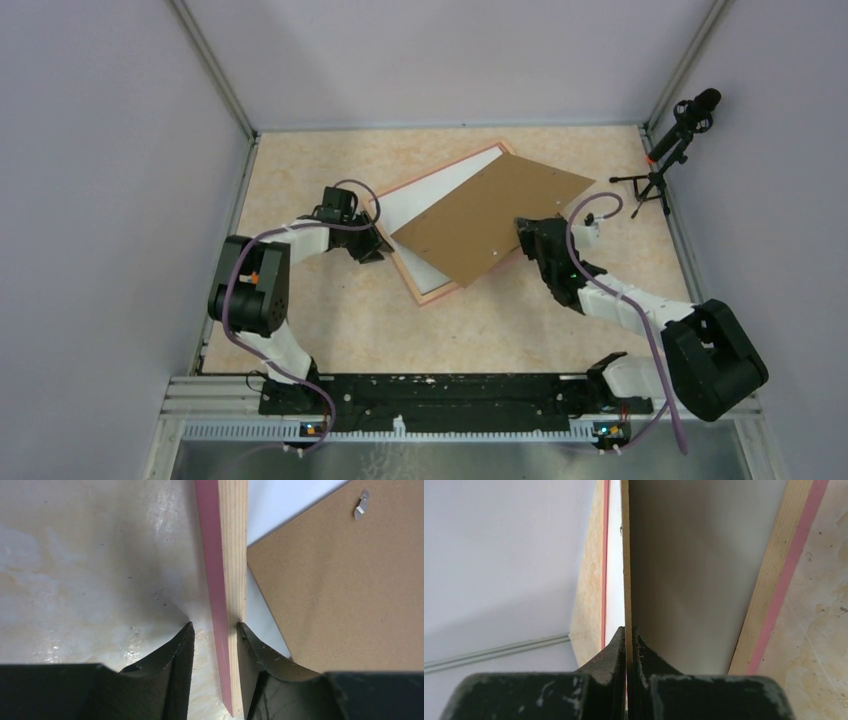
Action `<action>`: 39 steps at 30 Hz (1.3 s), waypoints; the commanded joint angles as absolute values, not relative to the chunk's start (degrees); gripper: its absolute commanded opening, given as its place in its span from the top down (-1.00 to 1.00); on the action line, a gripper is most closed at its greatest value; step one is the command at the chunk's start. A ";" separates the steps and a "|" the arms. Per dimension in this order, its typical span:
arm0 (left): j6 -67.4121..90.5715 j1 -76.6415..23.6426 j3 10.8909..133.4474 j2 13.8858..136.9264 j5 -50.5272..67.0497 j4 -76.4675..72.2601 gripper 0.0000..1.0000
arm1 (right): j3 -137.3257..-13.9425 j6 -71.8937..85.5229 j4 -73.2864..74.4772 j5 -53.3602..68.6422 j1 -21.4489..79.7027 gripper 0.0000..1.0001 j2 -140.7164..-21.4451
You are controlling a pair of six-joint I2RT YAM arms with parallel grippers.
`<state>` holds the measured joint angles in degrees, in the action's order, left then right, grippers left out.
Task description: Put the photo into the frame
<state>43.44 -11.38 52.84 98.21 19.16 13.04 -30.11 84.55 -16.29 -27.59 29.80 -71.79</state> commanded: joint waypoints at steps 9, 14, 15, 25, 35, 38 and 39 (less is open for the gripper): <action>45.16 -11.34 47.74 105.50 20.23 12.95 0.25 | -31.37 88.37 -29.15 -42.38 35.05 1.00 -79.21; 44.66 -11.43 47.68 106.04 20.17 13.38 0.28 | -35.37 88.37 -33.14 -44.01 37.17 0.99 -86.98; 44.62 -11.43 47.63 105.97 19.91 13.39 0.29 | -35.98 88.27 -34.07 -44.51 37.39 0.98 -88.36; 44.33 -11.40 47.50 106.32 19.70 14.18 0.32 | -40.22 87.82 -41.56 -46.66 37.41 0.95 -96.68; 43.90 -11.38 47.81 106.02 19.37 14.30 0.36 | -42.01 83.89 -41.14 -43.22 37.47 0.15 -100.61; 43.77 -11.28 47.96 105.76 19.37 14.27 0.36 | -44.45 80.24 -30.39 -41.21 37.43 -0.34 -97.64; 43.69 -11.25 48.05 105.60 19.48 14.28 0.37 | -46.25 79.32 -23.83 -40.35 37.49 -0.48 -96.74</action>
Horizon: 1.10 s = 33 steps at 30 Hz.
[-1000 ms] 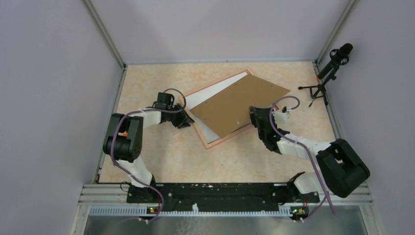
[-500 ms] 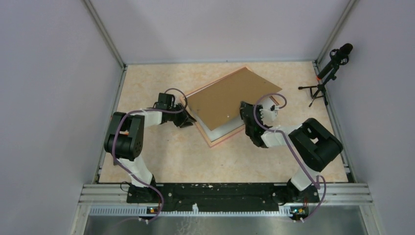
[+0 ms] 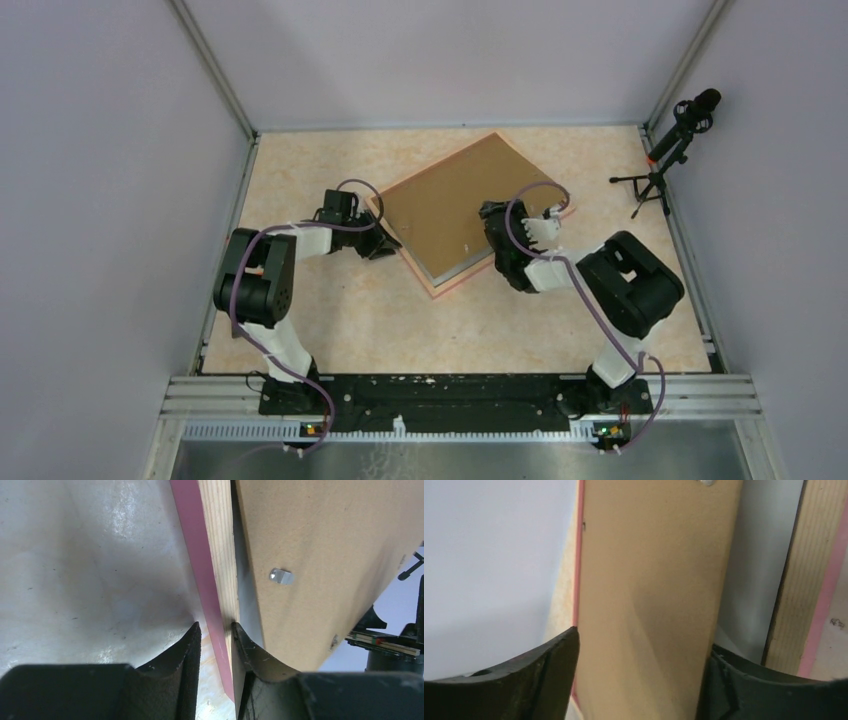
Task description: Put the photo into the frame
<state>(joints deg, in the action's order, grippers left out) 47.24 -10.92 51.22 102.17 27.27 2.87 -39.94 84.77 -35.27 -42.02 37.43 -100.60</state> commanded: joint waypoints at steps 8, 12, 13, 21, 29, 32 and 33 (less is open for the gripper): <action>43.02 -10.66 48.43 104.86 20.47 14.17 0.40 | -50.25 69.40 1.03 -30.25 37.44 -0.98 -91.74; 42.61 -10.37 48.60 103.75 20.46 14.22 0.32 | -52.09 59.35 7.30 -23.17 36.86 -0.98 -89.03; 42.46 -10.33 48.78 103.45 20.33 14.24 0.28 | -53.53 56.15 10.17 -21.35 36.49 -0.98 -88.63; 39.12 -9.38 50.03 98.58 22.24 13.78 -0.04 | -56.81 13.71 22.71 -14.49 29.68 -0.98 -81.06; 34.13 -9.05 50.40 93.98 32.15 6.82 -0.42 | -69.74 15.67 23.51 4.76 27.80 -0.98 -91.99; 32.97 -9.13 52.15 94.81 33.10 7.98 -0.33 | -71.24 17.15 19.78 11.15 27.94 -0.95 -96.92; 33.27 -9.26 52.09 94.87 33.20 7.85 -0.32 | -71.89 17.03 18.80 13.95 28.17 -0.88 -98.83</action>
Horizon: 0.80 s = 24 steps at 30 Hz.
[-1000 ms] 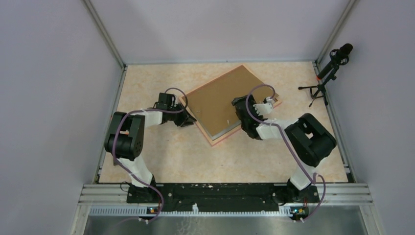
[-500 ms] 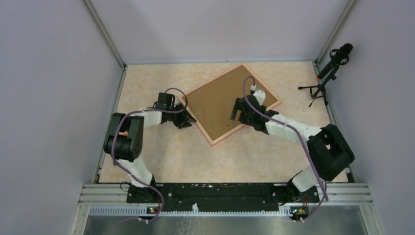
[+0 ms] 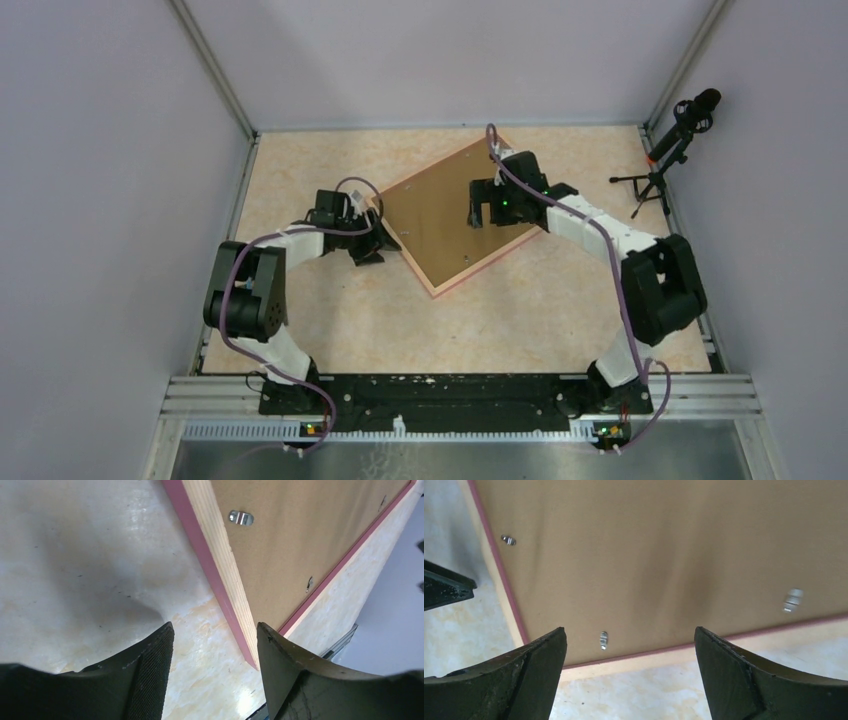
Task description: Put the photo into the frame
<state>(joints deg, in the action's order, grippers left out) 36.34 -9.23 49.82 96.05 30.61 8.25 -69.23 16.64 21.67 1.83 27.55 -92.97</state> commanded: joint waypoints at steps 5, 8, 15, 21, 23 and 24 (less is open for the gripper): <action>35.92 -11.36 50.84 95.99 32.03 7.06 -0.30 | -70.83 17.11 13.84 19.72 29.69 -0.17 -104.39; 37.04 -12.74 50.93 97.93 32.12 6.93 -0.30 | -69.20 16.59 12.37 19.59 29.71 -0.10 -105.55; 36.83 -13.27 51.85 99.97 31.69 7.12 -0.30 | -61.01 17.27 7.70 24.21 29.79 -0.06 -103.21; 36.24 -13.18 54.16 102.65 31.45 8.09 -0.30 | -52.97 21.92 -2.05 34.21 29.88 0.13 -104.20; 36.36 -13.18 54.23 102.91 31.20 8.11 -0.30 | -52.68 21.64 -2.40 37.54 29.88 0.12 -105.47; 36.43 -13.18 54.29 102.97 31.00 8.34 -0.30 | -53.04 21.05 -0.97 38.58 29.96 0.12 -105.96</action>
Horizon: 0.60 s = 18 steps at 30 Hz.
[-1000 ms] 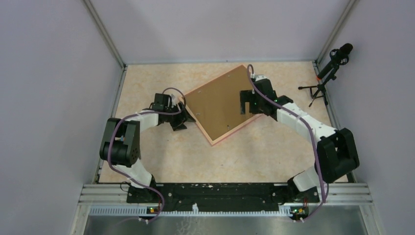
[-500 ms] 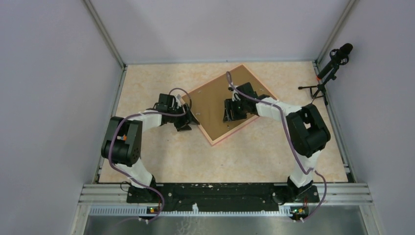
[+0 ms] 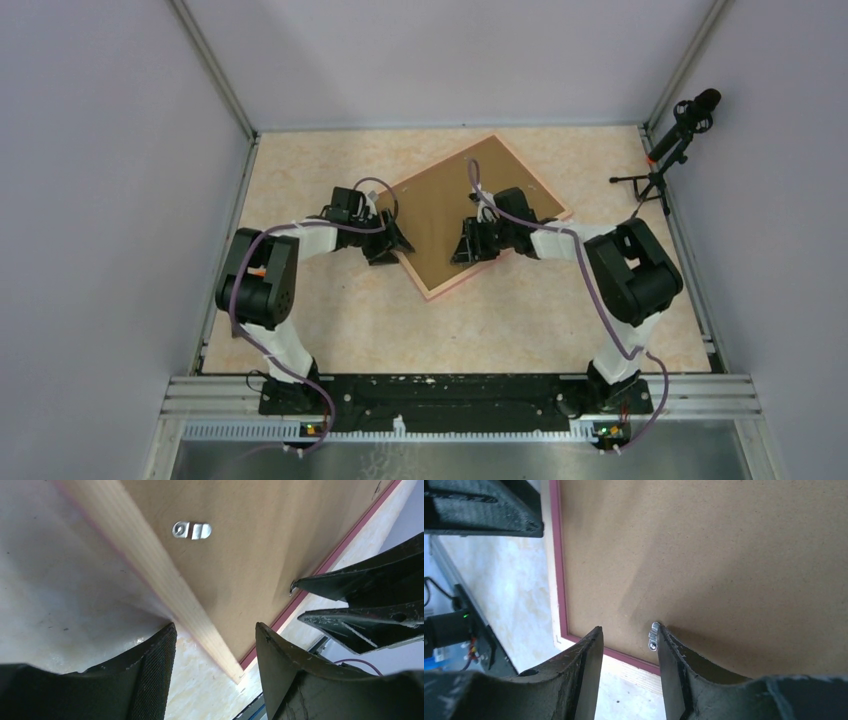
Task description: Put the photo into the frame
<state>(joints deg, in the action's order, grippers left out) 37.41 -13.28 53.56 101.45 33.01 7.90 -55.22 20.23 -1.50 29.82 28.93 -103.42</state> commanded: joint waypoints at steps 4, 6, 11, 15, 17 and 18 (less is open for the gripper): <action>35.83 -13.18 54.75 102.91 29.76 9.89 -0.30 | -51.35 15.73 5.24 39.60 30.73 0.12 -104.66; 35.45 -13.17 54.84 103.00 28.80 10.73 -0.29 | -52.82 9.19 12.81 38.79 31.49 0.12 -104.42; 36.00 -13.10 53.44 103.10 29.00 9.94 -0.29 | -60.34 1.58 21.06 34.30 33.76 0.06 -106.27; 35.83 -13.10 52.22 102.28 29.82 9.49 -0.29 | -67.92 -5.82 27.11 32.74 36.62 -0.15 -109.45; 35.51 -13.10 51.97 101.86 30.03 9.74 -0.29 | -71.07 -11.19 30.85 29.89 37.91 -0.25 -110.96; 35.70 -13.10 51.57 101.56 30.18 9.39 -0.29 | -71.97 -12.46 31.64 29.30 38.03 -0.29 -111.51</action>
<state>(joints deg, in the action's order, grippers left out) 37.47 -13.10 53.87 101.62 33.08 9.17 -67.46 -1.06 20.23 32.10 34.24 -106.98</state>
